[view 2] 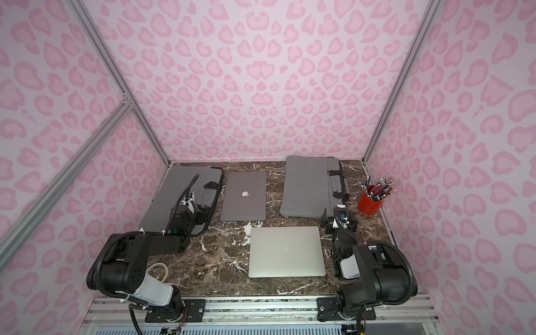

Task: Open the zippered laptop bag and take out the laptop
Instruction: Reset both arms

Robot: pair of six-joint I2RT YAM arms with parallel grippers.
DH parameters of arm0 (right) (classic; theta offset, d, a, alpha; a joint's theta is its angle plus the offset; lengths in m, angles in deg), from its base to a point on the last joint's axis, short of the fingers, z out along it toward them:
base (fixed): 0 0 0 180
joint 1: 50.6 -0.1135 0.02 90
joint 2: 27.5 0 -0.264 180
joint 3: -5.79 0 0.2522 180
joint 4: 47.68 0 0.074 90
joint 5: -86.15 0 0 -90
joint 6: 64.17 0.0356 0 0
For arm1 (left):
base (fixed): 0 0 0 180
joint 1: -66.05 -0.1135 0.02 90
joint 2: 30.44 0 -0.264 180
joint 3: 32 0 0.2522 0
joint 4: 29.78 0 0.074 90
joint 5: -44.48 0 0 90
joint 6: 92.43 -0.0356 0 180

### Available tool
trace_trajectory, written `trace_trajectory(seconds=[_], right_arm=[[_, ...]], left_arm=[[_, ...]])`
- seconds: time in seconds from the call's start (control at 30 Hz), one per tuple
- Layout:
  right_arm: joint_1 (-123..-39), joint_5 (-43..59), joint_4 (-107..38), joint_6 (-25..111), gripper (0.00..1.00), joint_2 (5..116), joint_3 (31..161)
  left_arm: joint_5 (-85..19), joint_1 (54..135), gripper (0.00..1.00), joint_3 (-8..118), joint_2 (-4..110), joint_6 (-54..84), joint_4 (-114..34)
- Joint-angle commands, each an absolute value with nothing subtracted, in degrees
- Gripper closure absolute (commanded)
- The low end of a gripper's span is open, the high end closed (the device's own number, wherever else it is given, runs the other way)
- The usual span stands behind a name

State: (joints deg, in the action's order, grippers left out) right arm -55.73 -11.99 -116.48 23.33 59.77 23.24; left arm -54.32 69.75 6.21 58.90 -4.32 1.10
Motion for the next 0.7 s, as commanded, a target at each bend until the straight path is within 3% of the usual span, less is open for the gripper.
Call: trace_trajectory(seconds=[0.0,0.13,0.2,0.67], right_arm=[[-54.67,-9.87,-124.75,23.90,0.00,62.37,24.61],[-51.38,-8.24,-104.03,27.50,0.00,60.68,33.69],[-49.67,-5.16,-109.33,28.88,0.00,61.15,31.51],[-49.69,-4.35,-105.79,28.03,0.00,60.39,32.65]], left_arm=[[-53.52,69.64,0.01,6.54,58.90,-3.88,2.94],[-53.52,69.57,0.01,6.46,58.90,-3.90,2.90],[-53.52,69.61,0.01,6.44,58.94,-3.87,2.80],[-53.52,69.65,0.01,6.68,59.03,-3.91,2.69]])
